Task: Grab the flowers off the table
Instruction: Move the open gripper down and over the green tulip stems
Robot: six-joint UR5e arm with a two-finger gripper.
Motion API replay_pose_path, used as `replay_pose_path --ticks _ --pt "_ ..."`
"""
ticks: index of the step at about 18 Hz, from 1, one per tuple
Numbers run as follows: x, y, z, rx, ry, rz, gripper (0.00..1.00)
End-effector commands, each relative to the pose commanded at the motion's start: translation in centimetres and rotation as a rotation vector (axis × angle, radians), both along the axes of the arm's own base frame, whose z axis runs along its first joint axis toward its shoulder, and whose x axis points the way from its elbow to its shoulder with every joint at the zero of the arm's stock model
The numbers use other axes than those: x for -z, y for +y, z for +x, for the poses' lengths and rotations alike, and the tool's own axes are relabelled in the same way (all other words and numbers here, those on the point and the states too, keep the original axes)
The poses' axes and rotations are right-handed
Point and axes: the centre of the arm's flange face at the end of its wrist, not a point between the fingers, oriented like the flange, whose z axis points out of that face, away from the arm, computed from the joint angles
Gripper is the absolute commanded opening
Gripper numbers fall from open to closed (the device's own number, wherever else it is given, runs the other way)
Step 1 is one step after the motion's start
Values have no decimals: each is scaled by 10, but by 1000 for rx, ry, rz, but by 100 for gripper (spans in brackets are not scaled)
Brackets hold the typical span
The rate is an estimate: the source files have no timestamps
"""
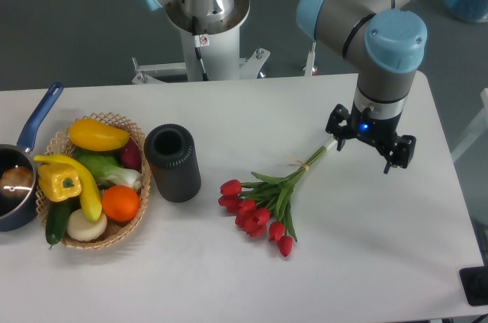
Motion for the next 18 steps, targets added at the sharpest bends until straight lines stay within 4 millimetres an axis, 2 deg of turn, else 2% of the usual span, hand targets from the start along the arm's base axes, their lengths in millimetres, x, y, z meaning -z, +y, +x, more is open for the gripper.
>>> replay_pose_path --ticks 6,10,14,18 --pt "3 3 3 0 -20 28 100" --pt "26 -3 19 7 -27 36 100" --pt "63 -9 52 10 -42 30 100" --pt "83 -11 60 25 -79 11 100"
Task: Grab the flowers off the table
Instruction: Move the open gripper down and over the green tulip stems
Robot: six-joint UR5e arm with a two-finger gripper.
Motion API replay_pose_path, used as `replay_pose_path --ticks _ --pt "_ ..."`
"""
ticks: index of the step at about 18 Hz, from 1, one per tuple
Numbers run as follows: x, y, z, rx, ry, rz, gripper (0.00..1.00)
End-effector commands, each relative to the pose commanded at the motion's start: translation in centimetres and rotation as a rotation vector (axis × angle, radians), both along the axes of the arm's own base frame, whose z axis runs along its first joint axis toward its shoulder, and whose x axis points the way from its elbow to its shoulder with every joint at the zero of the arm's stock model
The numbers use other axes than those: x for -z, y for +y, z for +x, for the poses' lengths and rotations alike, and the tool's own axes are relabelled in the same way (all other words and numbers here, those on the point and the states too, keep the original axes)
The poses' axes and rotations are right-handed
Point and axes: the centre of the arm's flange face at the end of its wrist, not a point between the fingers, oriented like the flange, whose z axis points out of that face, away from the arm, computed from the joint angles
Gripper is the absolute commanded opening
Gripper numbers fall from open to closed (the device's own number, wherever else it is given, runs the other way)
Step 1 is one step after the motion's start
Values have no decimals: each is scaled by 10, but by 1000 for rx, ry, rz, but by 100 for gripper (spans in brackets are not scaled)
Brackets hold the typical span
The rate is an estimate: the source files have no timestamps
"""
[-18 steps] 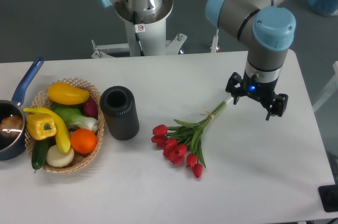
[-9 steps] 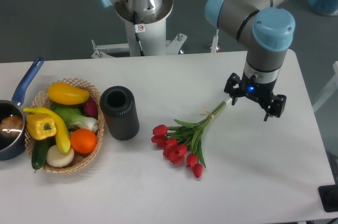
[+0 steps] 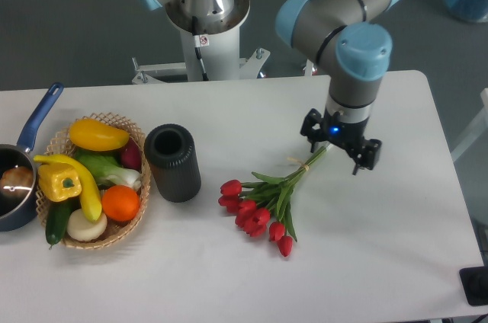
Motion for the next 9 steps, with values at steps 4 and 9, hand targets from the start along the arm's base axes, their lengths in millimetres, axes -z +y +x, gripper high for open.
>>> replay_pose_path --ticks 4,9 --pt "14 4 1 8 -16 -8 100" --pt "58 19 13 49 -82 -50 100"
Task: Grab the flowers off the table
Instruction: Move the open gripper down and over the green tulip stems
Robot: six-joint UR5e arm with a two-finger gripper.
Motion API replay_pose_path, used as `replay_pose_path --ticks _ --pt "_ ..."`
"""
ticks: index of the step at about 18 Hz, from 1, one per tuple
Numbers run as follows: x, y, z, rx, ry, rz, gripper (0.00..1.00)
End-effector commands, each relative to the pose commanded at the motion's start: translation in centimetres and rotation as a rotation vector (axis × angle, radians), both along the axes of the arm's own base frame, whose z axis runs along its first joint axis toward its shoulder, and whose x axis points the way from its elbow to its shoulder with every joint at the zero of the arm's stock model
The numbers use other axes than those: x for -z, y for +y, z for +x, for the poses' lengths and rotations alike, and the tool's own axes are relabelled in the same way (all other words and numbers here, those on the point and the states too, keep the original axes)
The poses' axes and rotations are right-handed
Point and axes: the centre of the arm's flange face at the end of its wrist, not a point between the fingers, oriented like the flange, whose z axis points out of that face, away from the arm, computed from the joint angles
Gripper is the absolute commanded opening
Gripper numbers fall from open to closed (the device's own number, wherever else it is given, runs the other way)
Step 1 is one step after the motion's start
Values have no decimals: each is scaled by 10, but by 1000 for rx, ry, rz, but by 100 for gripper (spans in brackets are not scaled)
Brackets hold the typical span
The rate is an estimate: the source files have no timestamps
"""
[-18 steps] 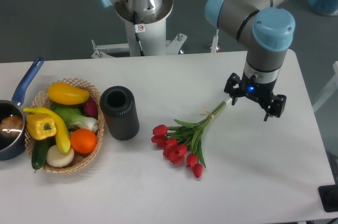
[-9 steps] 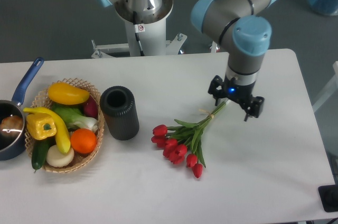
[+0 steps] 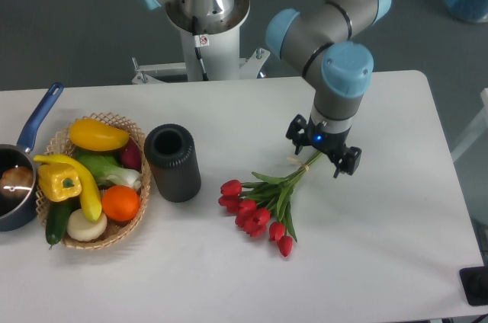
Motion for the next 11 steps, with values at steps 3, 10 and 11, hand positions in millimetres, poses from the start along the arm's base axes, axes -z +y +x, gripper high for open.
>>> replay_pose_path --ticks 3,10,11 --pt "13 0 6 17 -23 -12 100" --pt "44 14 15 52 -27 -47 93" --pt "47 15 15 52 -31 -49 92"
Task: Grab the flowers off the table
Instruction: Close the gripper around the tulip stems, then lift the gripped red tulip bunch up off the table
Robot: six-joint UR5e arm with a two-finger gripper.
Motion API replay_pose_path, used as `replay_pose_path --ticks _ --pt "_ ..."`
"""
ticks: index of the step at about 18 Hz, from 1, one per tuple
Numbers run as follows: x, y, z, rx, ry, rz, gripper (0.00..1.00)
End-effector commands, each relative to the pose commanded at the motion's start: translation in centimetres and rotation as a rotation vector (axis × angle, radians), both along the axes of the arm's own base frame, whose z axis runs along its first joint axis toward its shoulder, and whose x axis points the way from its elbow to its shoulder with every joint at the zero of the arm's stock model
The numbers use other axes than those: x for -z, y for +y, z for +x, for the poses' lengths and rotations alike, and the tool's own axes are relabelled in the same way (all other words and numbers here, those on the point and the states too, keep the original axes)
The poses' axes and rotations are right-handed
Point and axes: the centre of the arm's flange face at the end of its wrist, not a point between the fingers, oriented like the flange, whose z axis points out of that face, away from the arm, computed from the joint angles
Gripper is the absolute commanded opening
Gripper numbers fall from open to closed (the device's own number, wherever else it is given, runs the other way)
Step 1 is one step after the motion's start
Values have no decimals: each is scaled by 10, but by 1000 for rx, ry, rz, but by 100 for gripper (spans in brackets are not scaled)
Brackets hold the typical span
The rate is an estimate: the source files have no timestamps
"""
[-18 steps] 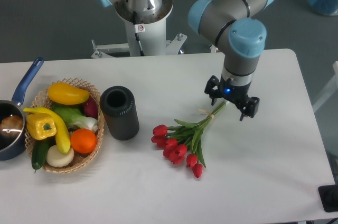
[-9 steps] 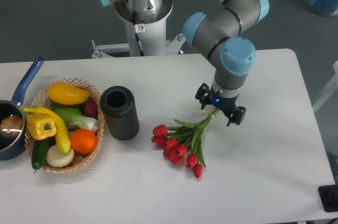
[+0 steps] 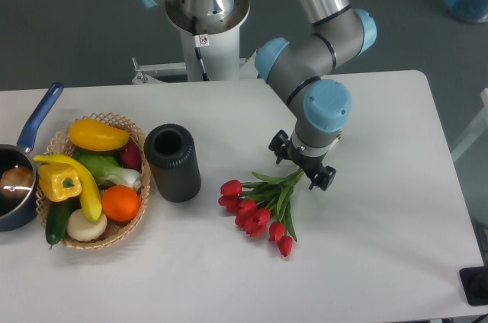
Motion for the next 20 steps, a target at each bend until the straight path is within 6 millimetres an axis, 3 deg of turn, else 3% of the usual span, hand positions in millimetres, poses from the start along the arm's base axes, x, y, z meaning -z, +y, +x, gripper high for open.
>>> replay_pose_path --ticks 5,9,12,17,20 --pt "-1 5 4 9 5 3 77" --pt "-1 6 6 14 4 6 35" --pt "-3 6 6 6 7 6 31" --pt "-7 6 6 -26 14 5 2" --pt "-24 6 4 -66 40 23 0"
